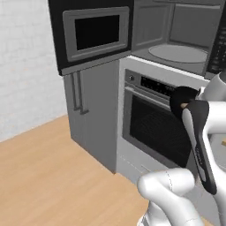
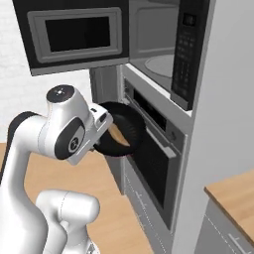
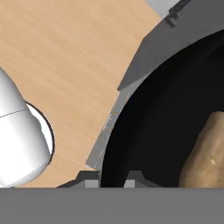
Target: Pick the sweet potato from the sink and place it in the bowl. Then pick the bowl and place it in the microwave. Then close the microwave door and press the start button.
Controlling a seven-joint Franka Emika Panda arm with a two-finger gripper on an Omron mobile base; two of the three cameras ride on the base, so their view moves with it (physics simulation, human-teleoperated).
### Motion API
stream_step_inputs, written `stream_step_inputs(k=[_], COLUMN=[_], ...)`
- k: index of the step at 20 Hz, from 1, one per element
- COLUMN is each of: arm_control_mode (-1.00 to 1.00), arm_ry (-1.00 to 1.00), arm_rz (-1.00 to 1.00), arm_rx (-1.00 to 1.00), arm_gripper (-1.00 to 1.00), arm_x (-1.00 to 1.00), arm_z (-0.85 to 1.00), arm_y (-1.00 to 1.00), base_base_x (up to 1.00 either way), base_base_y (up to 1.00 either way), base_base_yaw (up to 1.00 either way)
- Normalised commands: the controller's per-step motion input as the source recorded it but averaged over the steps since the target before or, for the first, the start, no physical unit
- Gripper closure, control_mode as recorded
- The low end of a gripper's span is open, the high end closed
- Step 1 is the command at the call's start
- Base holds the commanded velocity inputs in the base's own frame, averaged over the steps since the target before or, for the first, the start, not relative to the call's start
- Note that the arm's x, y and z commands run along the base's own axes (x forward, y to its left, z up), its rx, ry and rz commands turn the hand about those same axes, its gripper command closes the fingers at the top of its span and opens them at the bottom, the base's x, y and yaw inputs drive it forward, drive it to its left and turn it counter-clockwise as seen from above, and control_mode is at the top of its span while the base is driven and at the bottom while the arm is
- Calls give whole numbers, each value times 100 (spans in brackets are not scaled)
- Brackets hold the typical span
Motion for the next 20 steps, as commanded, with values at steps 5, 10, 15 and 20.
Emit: stream_step_inputs(k=[5, 10, 15, 20], arm_control_mode=[100, 100, 100, 100], arm_ry=[0, 0, 0, 0], arm_rz=[0, 0, 0, 0], arm_rx=[0, 0, 0, 0], arm_gripper=[100, 100, 100, 100], arm_x=[0, 0, 0, 0], arm_z=[0, 0, 0, 0], arm_y=[0, 0, 0, 0], base_base_x=[61, 72, 26, 32], base_base_y=[66, 70, 48, 51], base_base_yaw=[-51, -41, -56, -57])
